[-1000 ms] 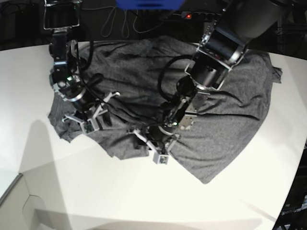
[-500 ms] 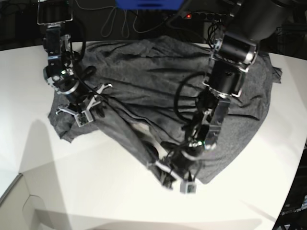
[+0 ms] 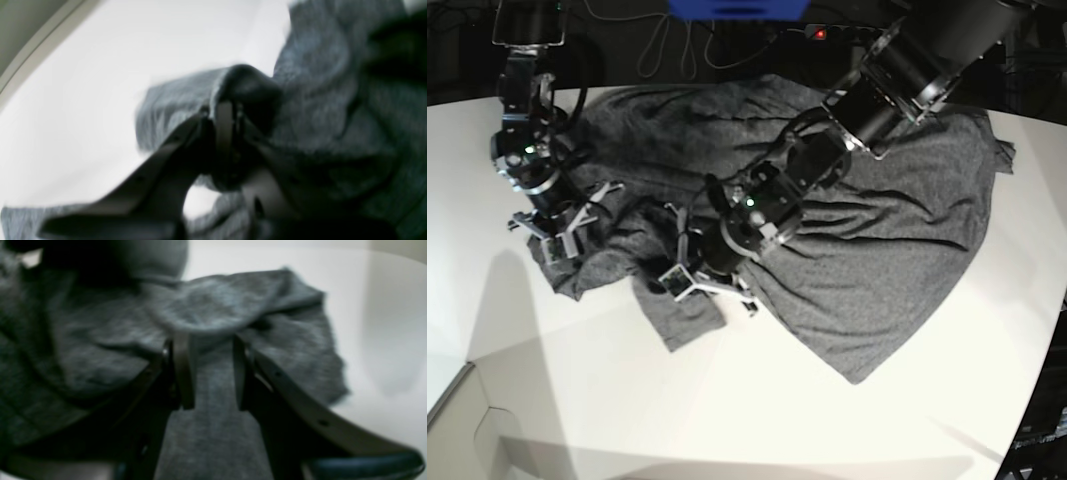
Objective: Layout the t-shirt on the table in an organized manner, then fold the t-shirt properly
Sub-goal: 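Grasp the bunched fabric with the left gripper and drag it toward the hem, then pull the grasped fabric with the left gripper outward to unfold the shirt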
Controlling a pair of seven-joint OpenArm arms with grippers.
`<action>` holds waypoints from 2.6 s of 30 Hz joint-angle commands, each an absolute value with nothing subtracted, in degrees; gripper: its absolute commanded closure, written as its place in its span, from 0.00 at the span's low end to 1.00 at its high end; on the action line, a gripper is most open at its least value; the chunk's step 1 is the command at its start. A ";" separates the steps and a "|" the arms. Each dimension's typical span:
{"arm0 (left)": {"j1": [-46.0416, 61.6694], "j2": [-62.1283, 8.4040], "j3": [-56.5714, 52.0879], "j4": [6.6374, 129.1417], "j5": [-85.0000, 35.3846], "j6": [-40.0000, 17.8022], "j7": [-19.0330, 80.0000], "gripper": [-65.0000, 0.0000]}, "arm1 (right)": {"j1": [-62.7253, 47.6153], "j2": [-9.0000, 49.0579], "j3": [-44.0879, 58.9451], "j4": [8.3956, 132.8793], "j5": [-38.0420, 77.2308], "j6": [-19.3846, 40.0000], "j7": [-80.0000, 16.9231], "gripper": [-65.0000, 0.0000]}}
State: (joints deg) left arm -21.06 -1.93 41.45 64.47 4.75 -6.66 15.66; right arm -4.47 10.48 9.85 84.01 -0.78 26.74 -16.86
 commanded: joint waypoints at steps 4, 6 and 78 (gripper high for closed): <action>-20.79 -1.45 41.01 65.80 6.37 -6.02 17.80 0.72 | -3.74 10.95 10.33 85.05 -0.04 26.51 -15.52 0.70; -20.79 -1.89 41.01 66.42 5.93 -6.02 17.89 0.64 | -3.74 10.86 10.33 85.05 -0.04 26.51 -15.52 0.70; -36.00 9.00 25.80 28.97 -22.81 -6.02 -6.64 1.00 | -6.11 11.82 10.24 85.23 0.04 26.51 -15.52 0.71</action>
